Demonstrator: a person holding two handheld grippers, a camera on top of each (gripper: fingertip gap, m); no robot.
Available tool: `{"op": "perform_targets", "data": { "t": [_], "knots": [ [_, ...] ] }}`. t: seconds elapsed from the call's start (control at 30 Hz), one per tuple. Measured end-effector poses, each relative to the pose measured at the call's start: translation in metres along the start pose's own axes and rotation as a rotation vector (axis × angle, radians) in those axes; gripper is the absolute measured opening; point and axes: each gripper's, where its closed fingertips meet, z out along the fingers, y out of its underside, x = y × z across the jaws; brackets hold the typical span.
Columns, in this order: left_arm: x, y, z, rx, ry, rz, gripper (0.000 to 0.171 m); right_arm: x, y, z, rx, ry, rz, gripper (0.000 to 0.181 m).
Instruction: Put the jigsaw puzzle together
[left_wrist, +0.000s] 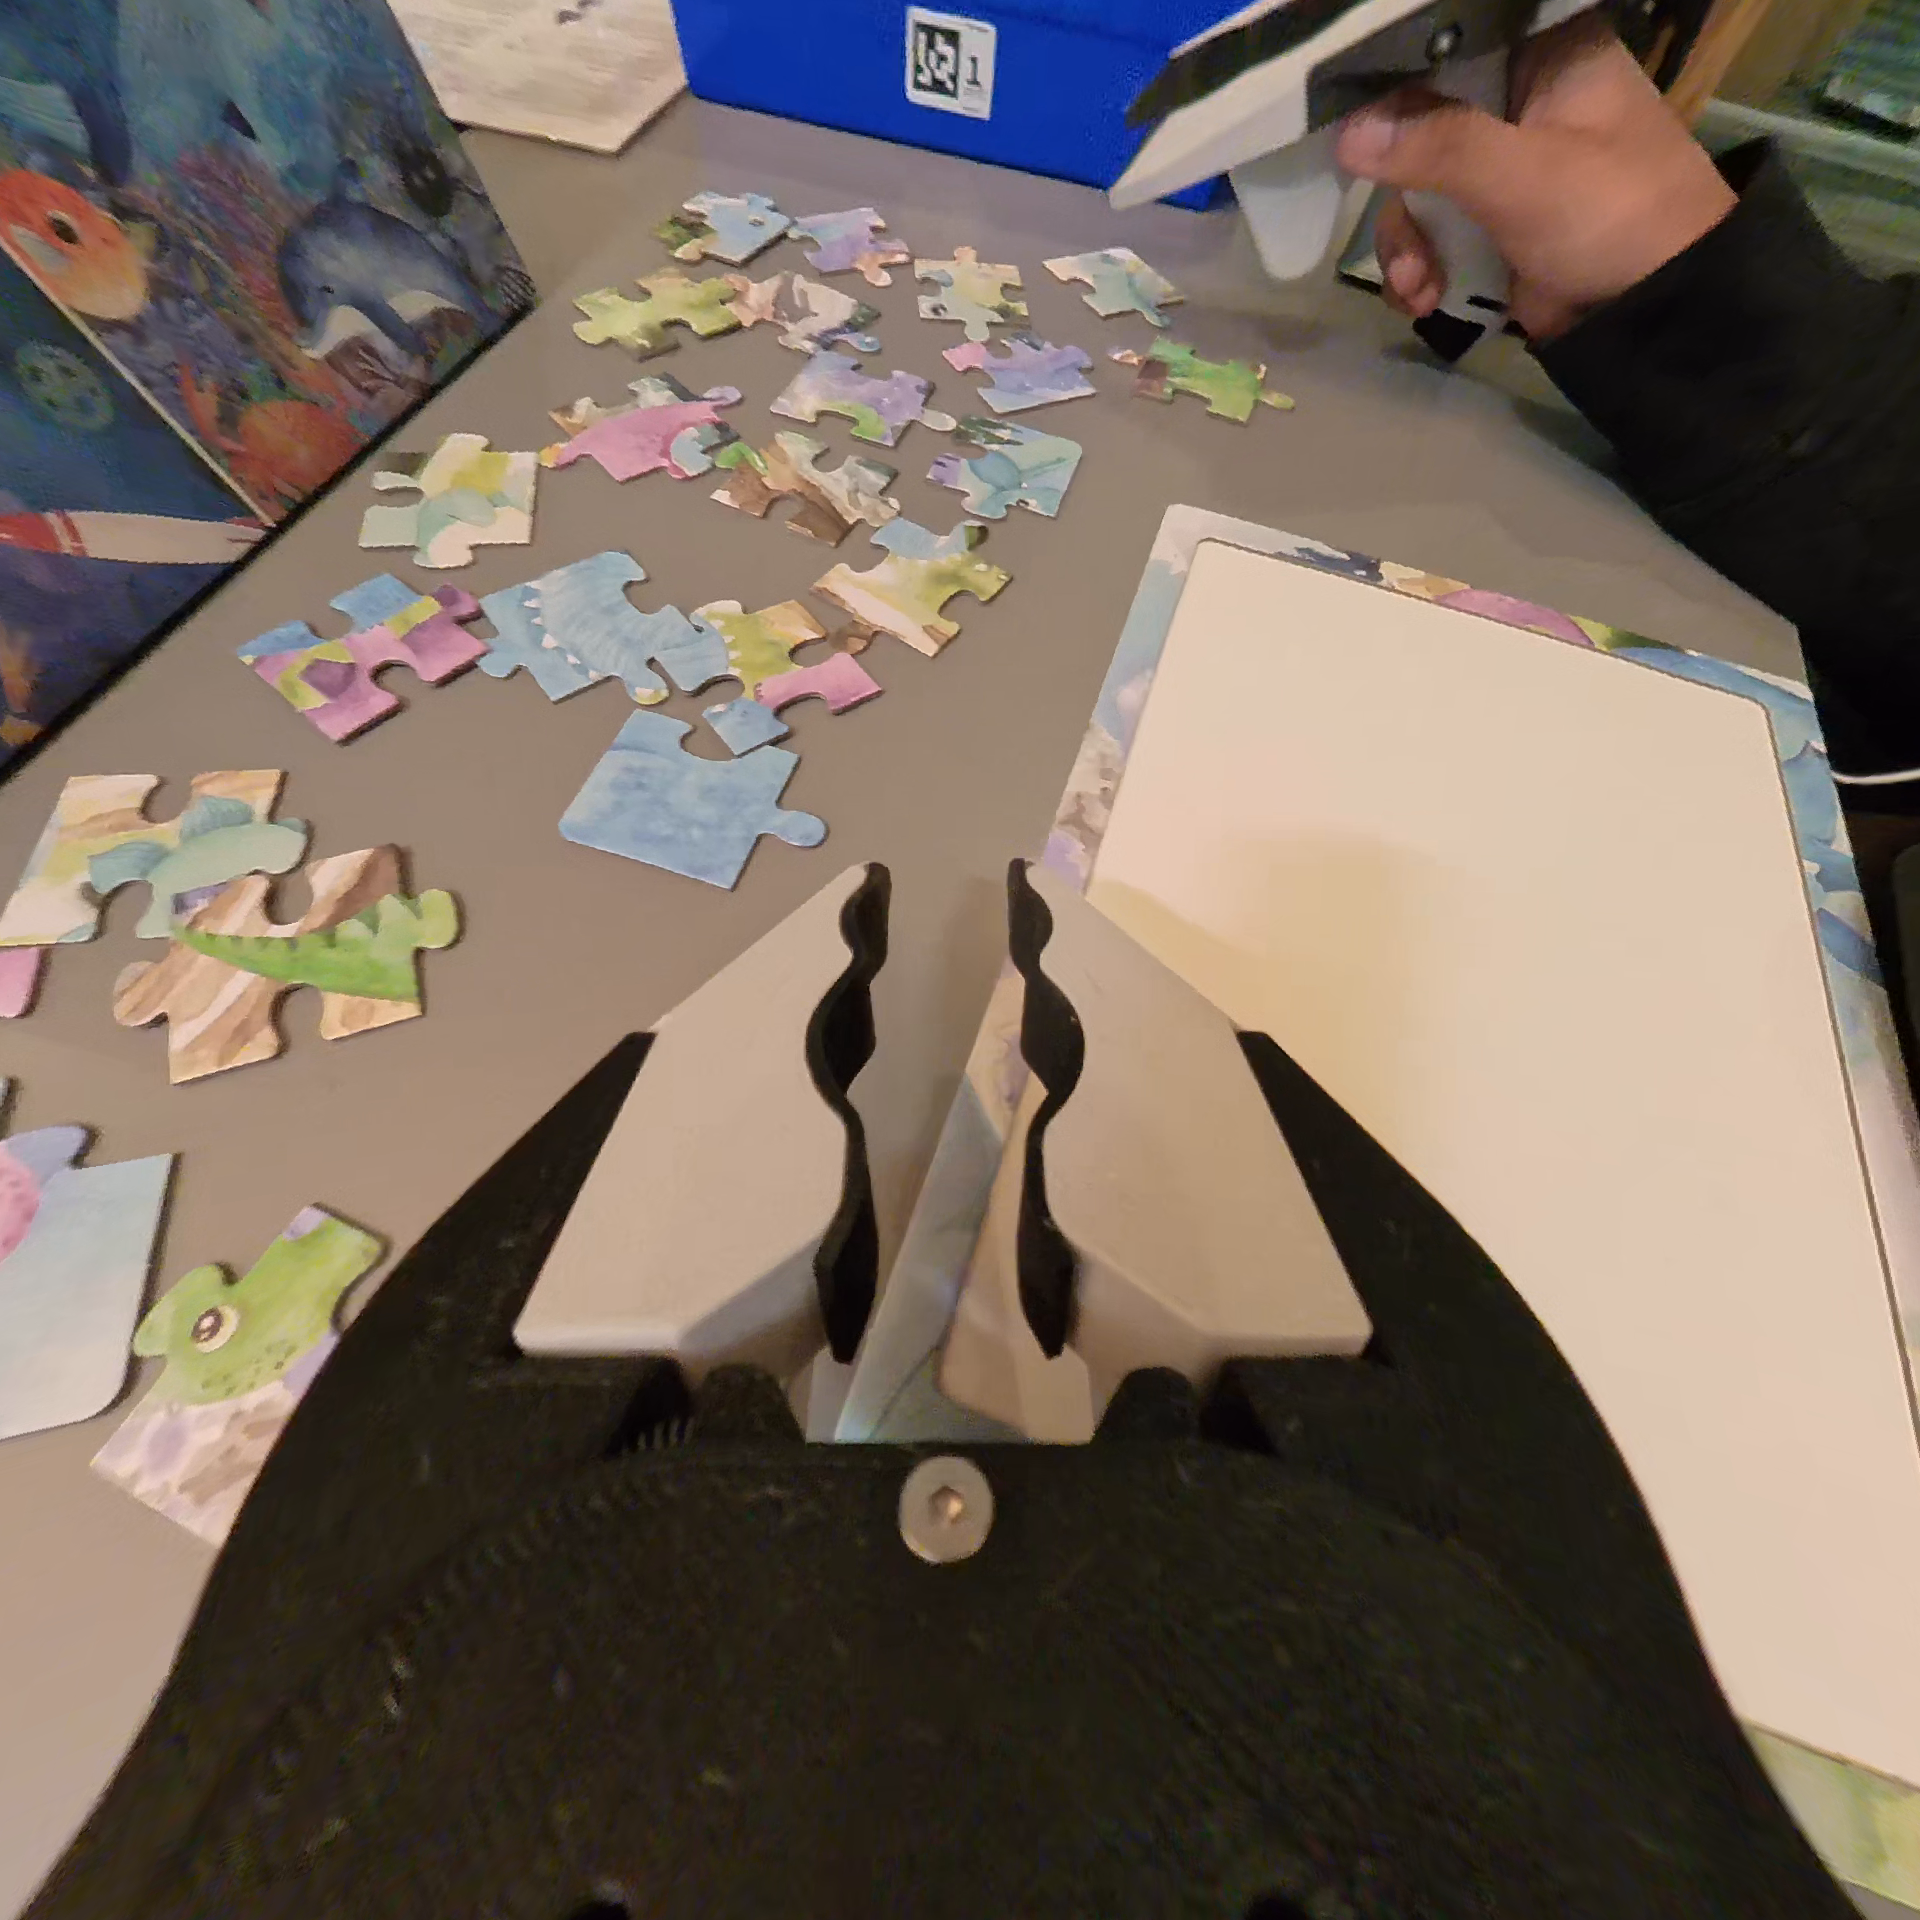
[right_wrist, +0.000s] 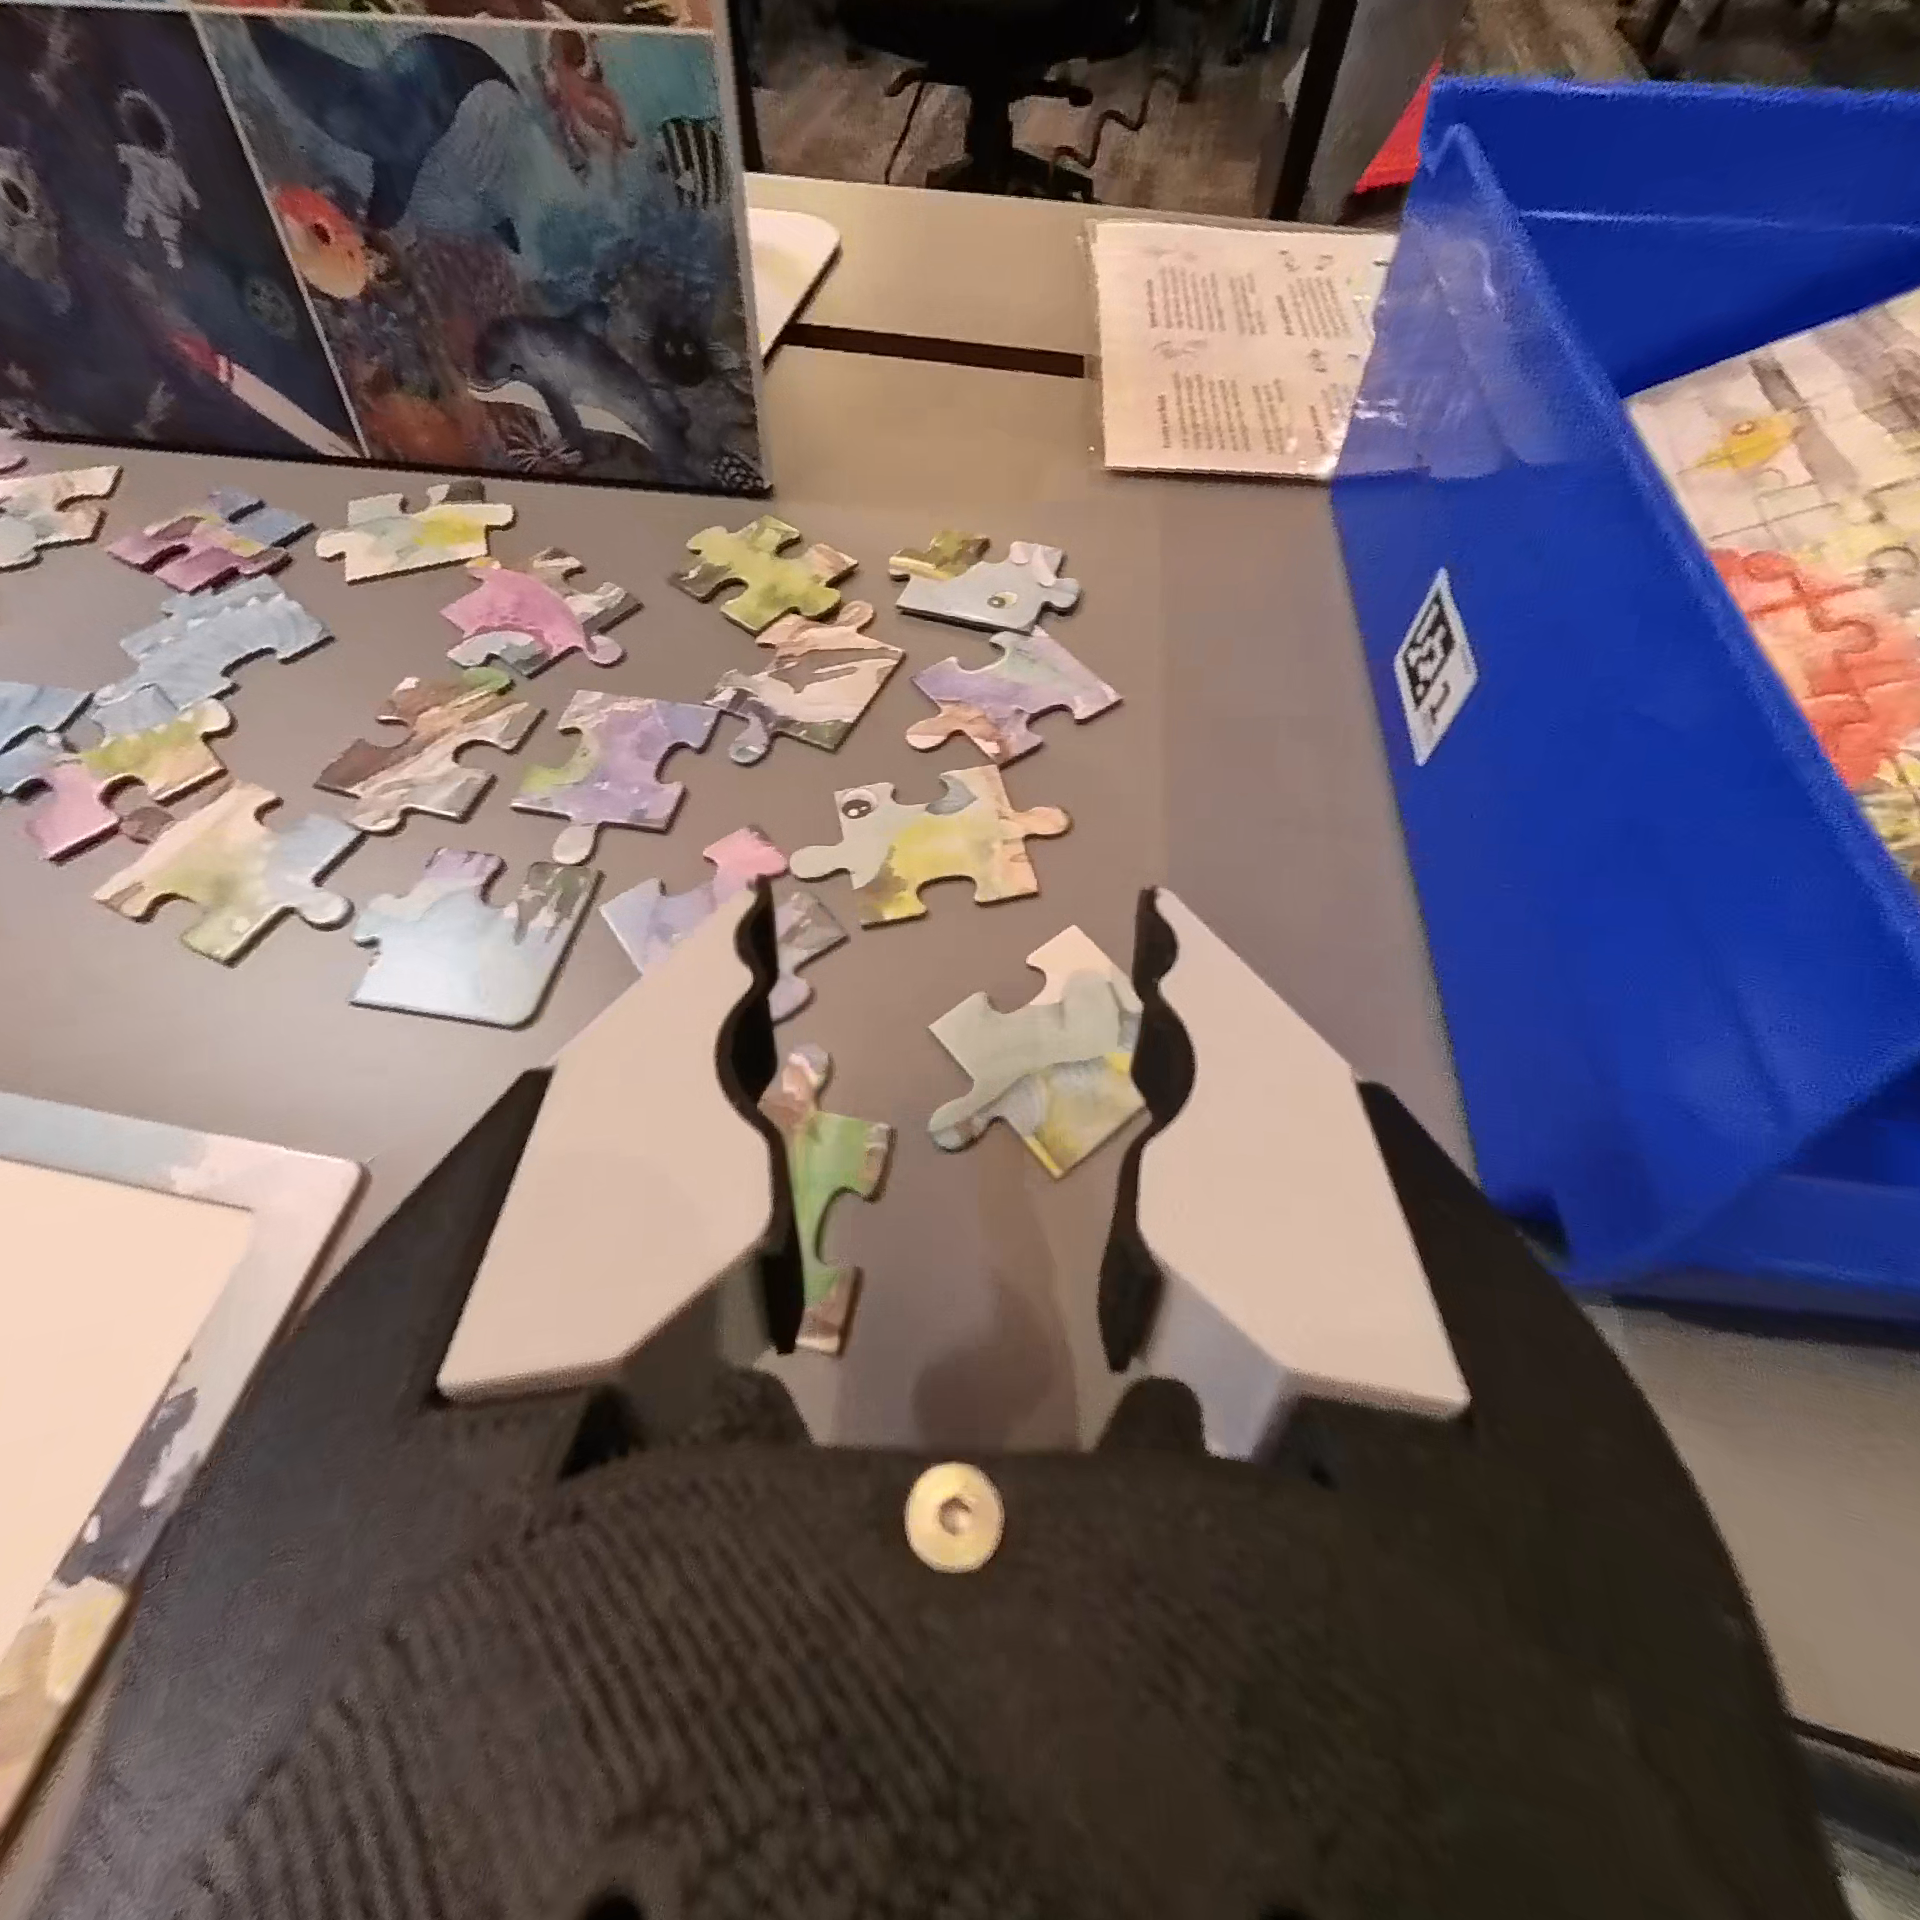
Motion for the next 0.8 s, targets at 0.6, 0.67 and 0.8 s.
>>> {"op": "perform_targets", "data": {
  "t": [0.6, 0.67, 0.8],
  "knots": [
    [-0.024, -0.004, -0.007, 0.054, -0.039, -0.138, 0.025, -0.010, 0.008, 0.006, -0.049, -0.010, -0.092, 0.071],
    [-0.025, -0.004, -0.007, 0.054, -0.041, -0.140, 0.026, -0.010, 0.008, 0.006, -0.050, -0.010, -0.093, 0.071],
    [-0.024, -0.004, -0.007, 0.051, -0.046, -0.133, 0.026, -0.011, 0.008, 0.007, -0.053, -0.015, -0.099, 0.071]
  ]
}}
